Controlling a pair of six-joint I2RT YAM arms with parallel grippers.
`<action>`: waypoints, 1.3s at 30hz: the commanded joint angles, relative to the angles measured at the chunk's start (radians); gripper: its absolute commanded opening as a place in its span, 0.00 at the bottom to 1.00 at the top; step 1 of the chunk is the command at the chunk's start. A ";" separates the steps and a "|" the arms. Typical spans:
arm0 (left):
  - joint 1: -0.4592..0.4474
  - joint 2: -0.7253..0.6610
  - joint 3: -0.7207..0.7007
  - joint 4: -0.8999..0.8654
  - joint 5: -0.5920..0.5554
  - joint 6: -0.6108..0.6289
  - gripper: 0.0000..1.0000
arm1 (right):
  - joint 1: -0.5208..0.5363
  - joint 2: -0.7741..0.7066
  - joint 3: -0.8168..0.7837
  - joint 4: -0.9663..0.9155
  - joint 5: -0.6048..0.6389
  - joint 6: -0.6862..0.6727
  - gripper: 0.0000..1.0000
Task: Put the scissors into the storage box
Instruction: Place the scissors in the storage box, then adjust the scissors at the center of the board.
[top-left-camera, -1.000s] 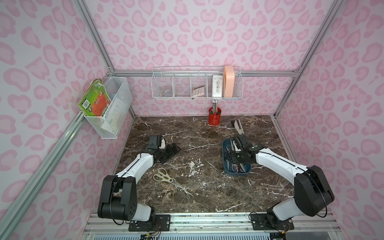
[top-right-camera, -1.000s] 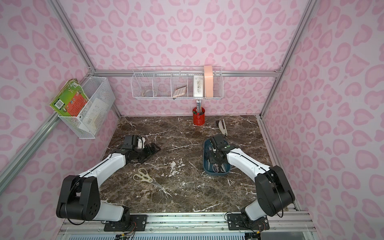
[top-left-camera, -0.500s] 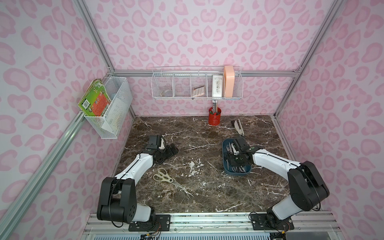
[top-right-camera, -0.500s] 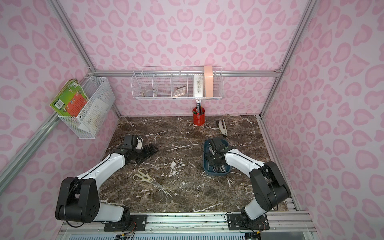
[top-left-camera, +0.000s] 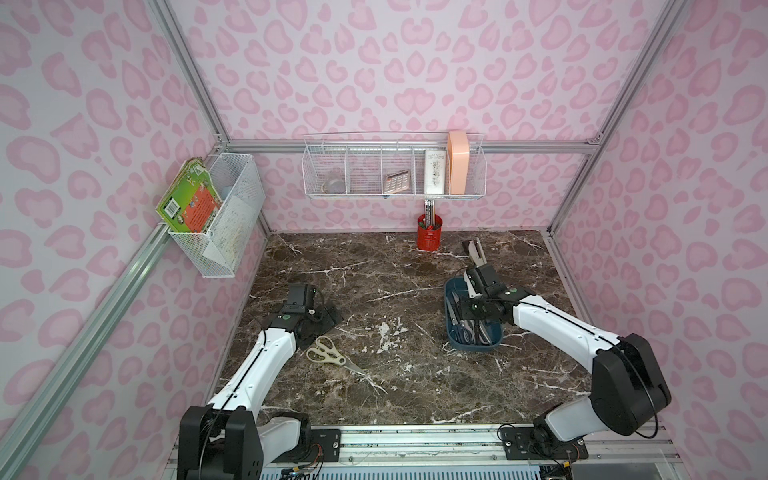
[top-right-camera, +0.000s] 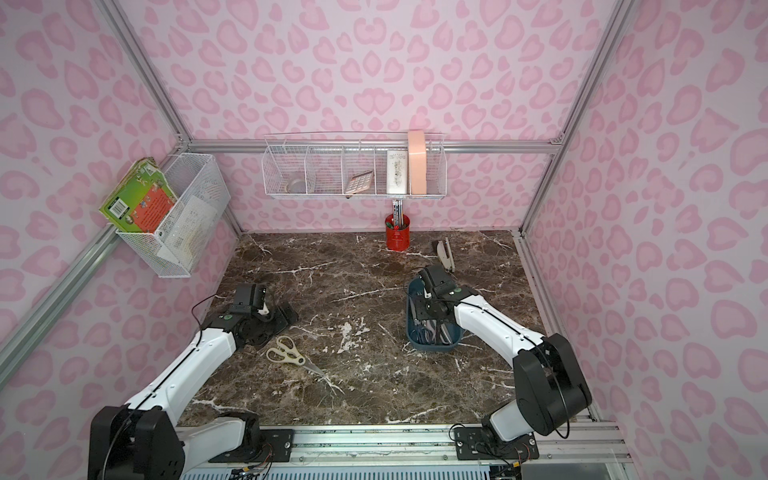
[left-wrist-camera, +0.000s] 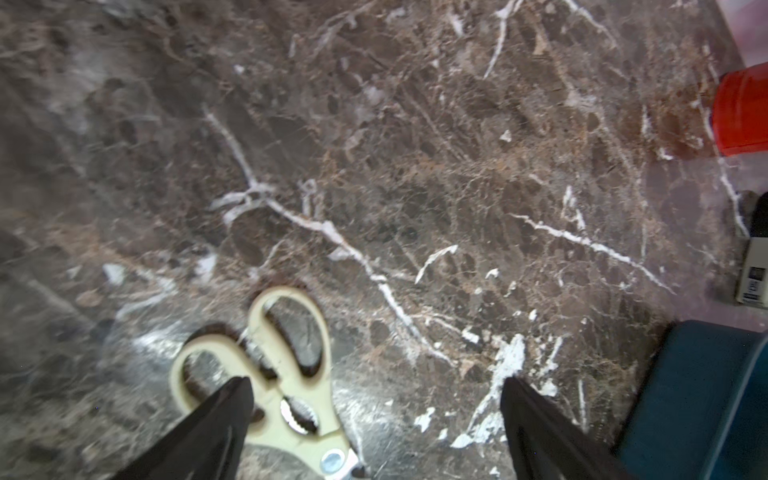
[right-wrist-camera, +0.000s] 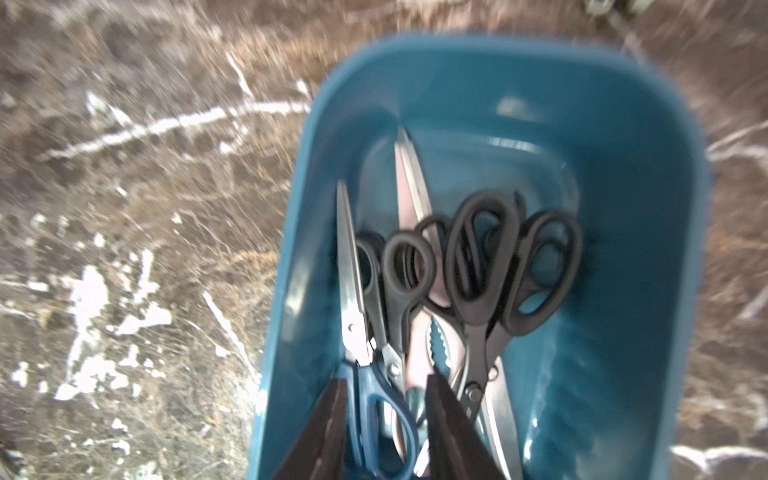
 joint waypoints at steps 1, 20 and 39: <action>0.002 -0.054 -0.024 -0.149 -0.099 -0.052 0.98 | -0.002 -0.009 0.036 -0.015 0.023 -0.034 0.37; 0.000 -0.063 -0.205 0.045 -0.024 -0.236 0.98 | 0.078 0.109 0.135 0.153 -0.105 -0.042 0.52; -0.171 0.126 -0.203 0.289 0.093 -0.328 0.97 | 0.081 0.151 0.123 0.171 -0.119 -0.019 0.51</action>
